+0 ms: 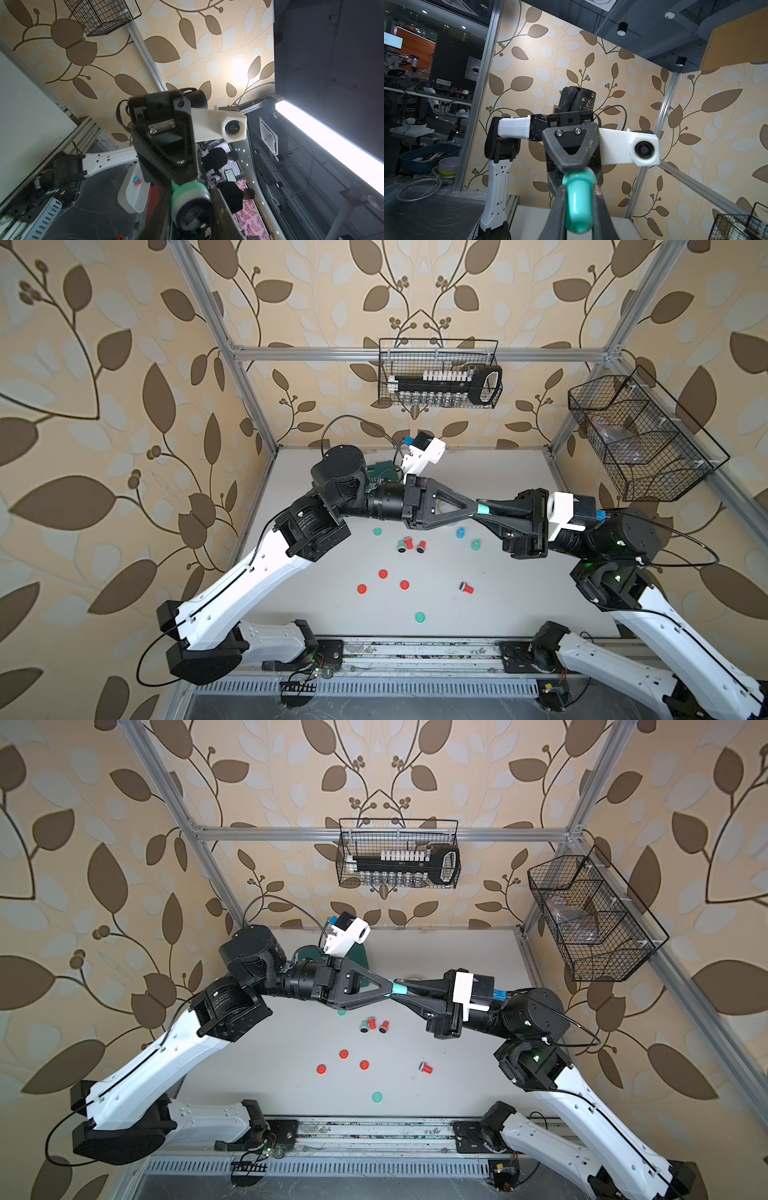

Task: Close the stamp cap
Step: Pick up the stamp from the center of the board.

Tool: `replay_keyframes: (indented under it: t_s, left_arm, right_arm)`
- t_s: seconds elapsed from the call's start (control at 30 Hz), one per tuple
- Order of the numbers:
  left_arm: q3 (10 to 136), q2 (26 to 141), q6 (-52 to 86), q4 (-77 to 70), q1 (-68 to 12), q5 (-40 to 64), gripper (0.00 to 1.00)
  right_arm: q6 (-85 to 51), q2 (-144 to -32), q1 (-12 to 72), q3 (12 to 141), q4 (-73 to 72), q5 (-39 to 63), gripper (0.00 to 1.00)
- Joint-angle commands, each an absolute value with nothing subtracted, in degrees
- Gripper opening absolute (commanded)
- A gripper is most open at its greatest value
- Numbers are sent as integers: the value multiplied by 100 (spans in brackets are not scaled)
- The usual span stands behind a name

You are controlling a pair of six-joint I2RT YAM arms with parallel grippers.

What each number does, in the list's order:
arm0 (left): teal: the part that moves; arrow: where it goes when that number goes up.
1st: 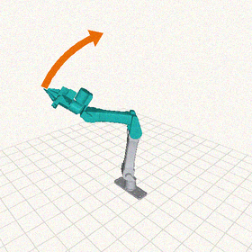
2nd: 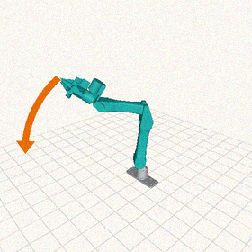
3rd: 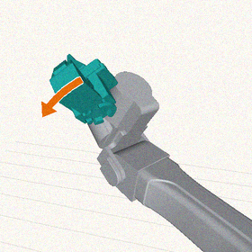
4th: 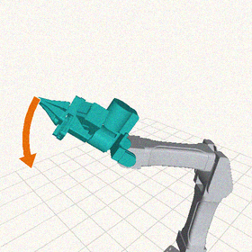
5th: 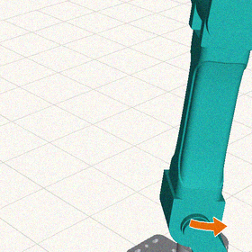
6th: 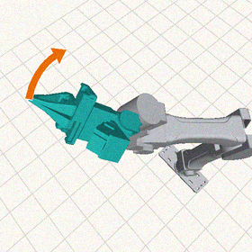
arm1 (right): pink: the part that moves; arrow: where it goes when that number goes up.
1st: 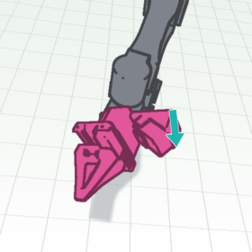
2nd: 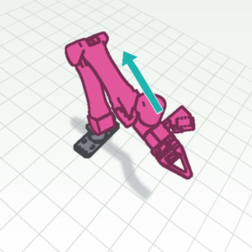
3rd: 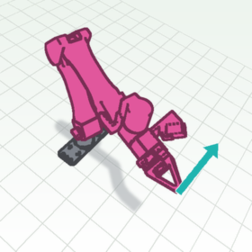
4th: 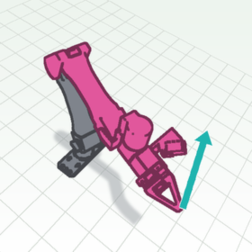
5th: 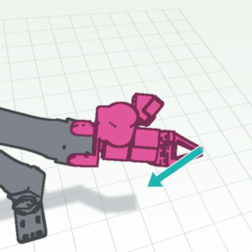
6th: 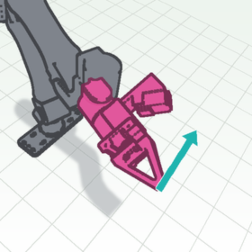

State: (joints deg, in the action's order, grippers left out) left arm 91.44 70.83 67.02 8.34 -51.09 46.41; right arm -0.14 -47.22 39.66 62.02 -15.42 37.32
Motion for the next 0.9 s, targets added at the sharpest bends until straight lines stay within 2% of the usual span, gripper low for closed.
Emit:
replay_keyframes:
  t_s: [0.0,0.07,0.13,0.27,0.47,0.63,0.73,0.87]
  left_arm:
    - [9401,6837,6048,1666,-5159,4165,37]
    - [9626,6755,5676,2408,-5137,3674,48]
    - [10034,6716,5198,3475,-5092,2953,53]
    - [10310,6596,4664,4604,-4702,2104,57]
    - [9967,6501,3800,5696,-3327,1705,58]
    - [9075,6578,2824,5782,-2498,1515,59]
    - [8429,6668,2558,5489,-1921,1974,59]
    - [7721,6829,2214,5197,-1338,1992,59]
  right_arm:
    - [-9,-4617,4008,6352,-1435,3569,0]
    - [-56,-4554,4008,6323,-1215,3366,0]
    - [-142,-4511,4009,6412,-644,2956,0]
    - [-531,-4412,4017,6382,223,2348,0]
    - [-1694,-4365,4034,6442,2111,1021,0]
    - [-2527,-4563,4380,6239,3399,378,0]
    - [-2937,-4733,4957,5846,3575,-139,0]
    - [-3474,-5245,5779,5527,3693,-743,0]
